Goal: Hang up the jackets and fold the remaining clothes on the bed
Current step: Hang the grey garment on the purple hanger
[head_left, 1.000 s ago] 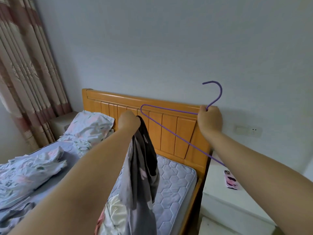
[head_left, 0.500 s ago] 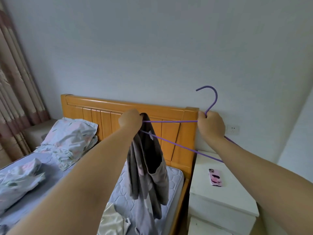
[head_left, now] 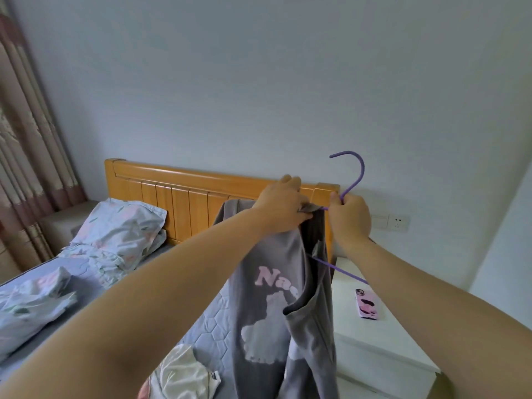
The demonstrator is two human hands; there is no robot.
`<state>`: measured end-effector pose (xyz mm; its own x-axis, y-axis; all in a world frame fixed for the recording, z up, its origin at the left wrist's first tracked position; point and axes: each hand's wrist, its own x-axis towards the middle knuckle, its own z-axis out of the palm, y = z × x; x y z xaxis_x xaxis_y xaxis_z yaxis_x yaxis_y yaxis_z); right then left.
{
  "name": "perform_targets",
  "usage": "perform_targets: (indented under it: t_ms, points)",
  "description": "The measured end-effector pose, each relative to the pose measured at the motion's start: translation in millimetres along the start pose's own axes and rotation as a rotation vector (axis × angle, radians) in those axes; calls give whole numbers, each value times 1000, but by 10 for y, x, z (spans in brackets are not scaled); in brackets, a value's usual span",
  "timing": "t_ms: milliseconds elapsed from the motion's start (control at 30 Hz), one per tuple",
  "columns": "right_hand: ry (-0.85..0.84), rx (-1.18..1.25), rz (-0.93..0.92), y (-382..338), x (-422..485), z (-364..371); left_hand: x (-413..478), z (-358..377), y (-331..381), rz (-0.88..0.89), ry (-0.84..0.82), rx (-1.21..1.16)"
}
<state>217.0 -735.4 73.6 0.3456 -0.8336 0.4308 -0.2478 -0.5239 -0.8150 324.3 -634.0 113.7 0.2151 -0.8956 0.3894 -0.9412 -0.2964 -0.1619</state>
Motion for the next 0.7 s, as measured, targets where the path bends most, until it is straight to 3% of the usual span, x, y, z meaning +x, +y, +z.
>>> perform_targets:
  t_ms: [67,267,367,500,533,633,700]
  points:
    - [14,3,-51,-35,14,8,-18,-10,-64,46,1,-34]
    - [24,-38,-287,-199,90,-39,-99,-88,-143,-99,-91,-401]
    - [-45,-48,-387,-307,152,-38,-130,-110,-215,-202,29,-467]
    - [88,6,-632,-136,15,-71,-162,-111,-324,-405,208,-603]
    - [3,30,-634,-61,-68,-51,-169,-121,-342,-433,235,-631]
    - [-407,28,-414,55,-292,95,-184,-131,-366,-464,280,-664]
    - [-512,115,-280,75,-335,207,-196,-135,-358,-458,293,-671]
